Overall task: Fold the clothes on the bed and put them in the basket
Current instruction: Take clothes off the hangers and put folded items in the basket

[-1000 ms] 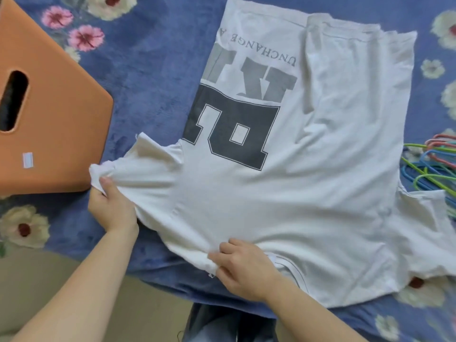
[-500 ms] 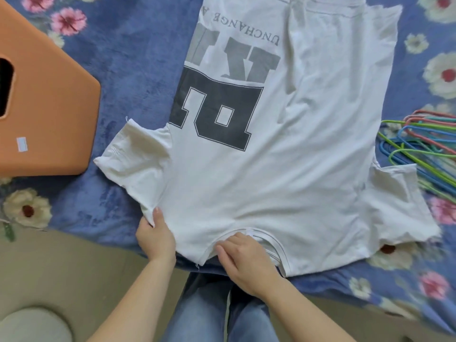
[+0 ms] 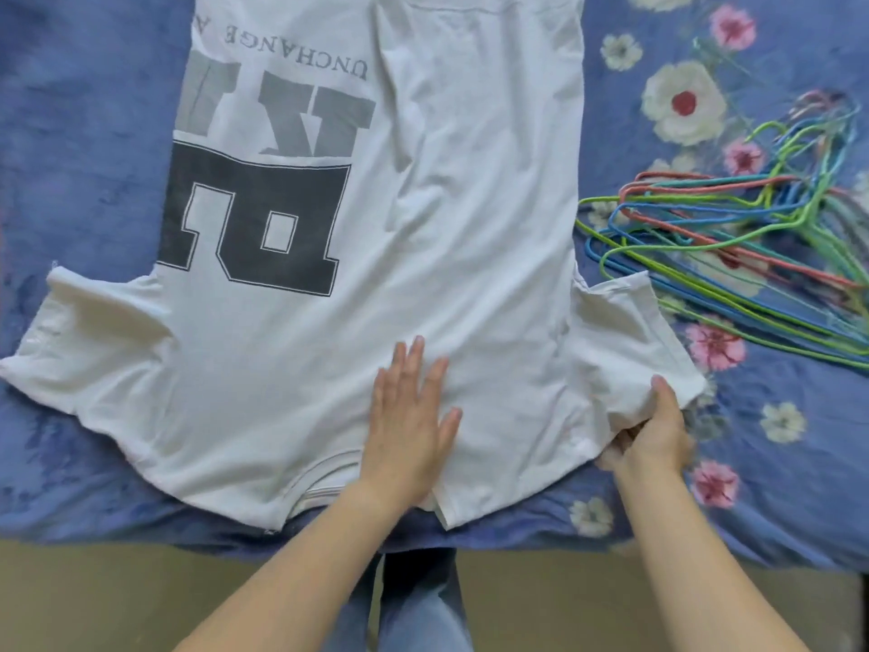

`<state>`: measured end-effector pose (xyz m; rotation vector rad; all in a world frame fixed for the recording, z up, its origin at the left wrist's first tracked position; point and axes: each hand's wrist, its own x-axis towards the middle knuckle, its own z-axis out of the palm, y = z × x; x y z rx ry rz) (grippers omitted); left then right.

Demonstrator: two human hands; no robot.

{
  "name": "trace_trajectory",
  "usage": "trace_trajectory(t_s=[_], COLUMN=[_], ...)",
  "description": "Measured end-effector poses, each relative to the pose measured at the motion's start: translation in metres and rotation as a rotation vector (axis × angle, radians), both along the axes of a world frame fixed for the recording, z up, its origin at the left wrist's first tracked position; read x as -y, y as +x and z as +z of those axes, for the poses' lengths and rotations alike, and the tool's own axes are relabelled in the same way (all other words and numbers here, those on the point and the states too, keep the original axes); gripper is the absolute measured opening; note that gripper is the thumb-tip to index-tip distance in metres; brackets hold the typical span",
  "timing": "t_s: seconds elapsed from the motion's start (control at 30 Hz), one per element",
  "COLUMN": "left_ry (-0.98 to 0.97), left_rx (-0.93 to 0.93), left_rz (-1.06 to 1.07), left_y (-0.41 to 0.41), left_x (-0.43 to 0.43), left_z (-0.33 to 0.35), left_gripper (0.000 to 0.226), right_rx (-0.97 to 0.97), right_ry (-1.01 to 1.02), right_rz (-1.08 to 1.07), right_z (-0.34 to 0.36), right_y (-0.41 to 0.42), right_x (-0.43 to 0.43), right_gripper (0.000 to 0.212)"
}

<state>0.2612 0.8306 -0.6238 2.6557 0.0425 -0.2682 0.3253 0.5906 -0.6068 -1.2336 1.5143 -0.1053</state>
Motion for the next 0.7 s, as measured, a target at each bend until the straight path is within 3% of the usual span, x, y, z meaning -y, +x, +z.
trace_trajectory(t_s=[0.13, 0.33, 0.43, 0.5, 0.6, 0.67, 0.7], left_ry=[0.118, 0.165, -0.017, -0.397, -0.963, -1.154, -1.219], left_rx=[0.033, -0.098, -0.188, -0.307, -0.465, -0.654, -0.747], left_rz=[-0.379, -0.488, -0.462, -0.246, 0.479, 0.844, 0.925], left_y=[0.032, 0.046, 0.051, 0.059, 0.08, 0.094, 0.097], left_x=[0.055, 0.078, 0.077, 0.071, 0.06, 0.044, 0.036], left_z=[-0.008, -0.014, -0.01, 0.001, 0.021, 0.025, 0.024], left_gripper=[0.068, 0.076, 0.072, 0.054, 0.028, 0.033, 0.043], right_rx=[0.081, 0.146, 0.157, 0.187, 0.396, 0.451, 0.43], right_ry=[0.235, 0.066, -0.249, -0.511, -0.727, -0.767, -0.758], right_rz=[0.035, 0.093, 0.268, 0.5, 1.123, 1.614, 1.779], right_z=[-0.008, -0.005, 0.018, 0.037, 0.049, 0.034, 0.025], right_y=[0.022, 0.02, 0.018, 0.007, -0.016, -0.036, -0.045], right_x=[0.031, 0.047, 0.028, 0.006, -0.03, -0.04, -0.04], right_gripper=[0.043, 0.016, 0.005, 0.009, 0.008, 0.013, 0.02])
